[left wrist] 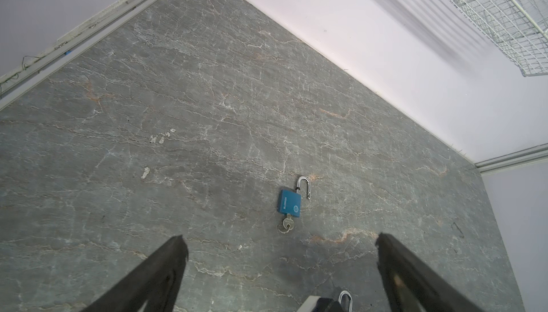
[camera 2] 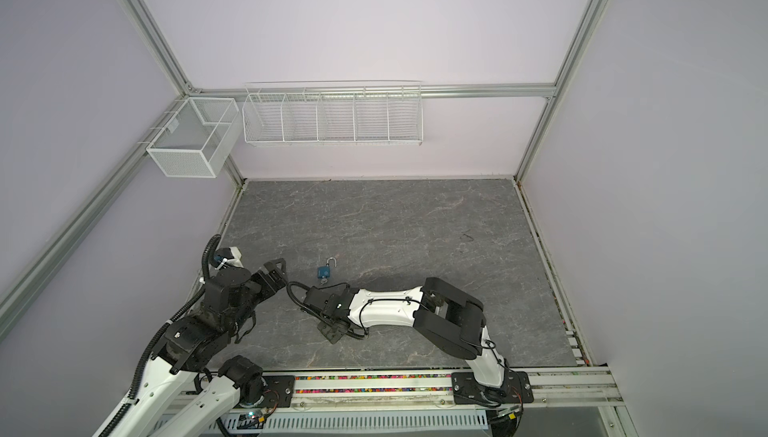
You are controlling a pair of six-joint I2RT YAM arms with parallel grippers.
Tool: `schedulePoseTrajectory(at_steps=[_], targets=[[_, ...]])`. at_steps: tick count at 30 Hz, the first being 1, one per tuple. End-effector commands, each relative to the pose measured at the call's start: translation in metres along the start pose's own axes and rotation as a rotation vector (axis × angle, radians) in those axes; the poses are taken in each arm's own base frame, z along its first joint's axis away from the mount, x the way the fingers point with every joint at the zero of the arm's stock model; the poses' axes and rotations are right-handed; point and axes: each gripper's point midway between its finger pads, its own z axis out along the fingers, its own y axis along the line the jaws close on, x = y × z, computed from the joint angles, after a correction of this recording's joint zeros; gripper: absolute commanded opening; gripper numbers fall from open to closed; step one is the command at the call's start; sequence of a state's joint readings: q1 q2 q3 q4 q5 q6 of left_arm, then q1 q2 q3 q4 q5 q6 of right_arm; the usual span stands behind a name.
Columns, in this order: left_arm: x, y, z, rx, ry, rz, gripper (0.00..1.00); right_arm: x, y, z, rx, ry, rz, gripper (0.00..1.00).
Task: Unlock with the key
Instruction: 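Lift the silver key slightly with the right gripper, then raise the silver key with the right gripper while the left gripper lifts up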
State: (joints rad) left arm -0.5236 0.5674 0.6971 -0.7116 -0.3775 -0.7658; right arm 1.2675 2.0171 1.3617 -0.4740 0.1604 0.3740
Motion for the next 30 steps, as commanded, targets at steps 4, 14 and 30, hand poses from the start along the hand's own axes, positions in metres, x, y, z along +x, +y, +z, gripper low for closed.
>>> schedulePoseTrajectory(at_steps=[4, 14, 30], targets=[[0.003, 0.006, 0.000, -0.020, 0.004, -0.005, 0.99, 0.004, -0.006, 0.005, 0.028, 0.023, 0.021, 0.23], [0.005, 0.005, 0.004, -0.020, 0.011, -0.003, 0.99, 0.007, -0.016, -0.002, 0.054, 0.017, 0.058, 0.16], [0.006, 0.000, 0.006, 0.002, 0.016, -0.020, 0.99, -0.003, -0.029, -0.022, 0.022, -0.066, 0.145, 0.07]])
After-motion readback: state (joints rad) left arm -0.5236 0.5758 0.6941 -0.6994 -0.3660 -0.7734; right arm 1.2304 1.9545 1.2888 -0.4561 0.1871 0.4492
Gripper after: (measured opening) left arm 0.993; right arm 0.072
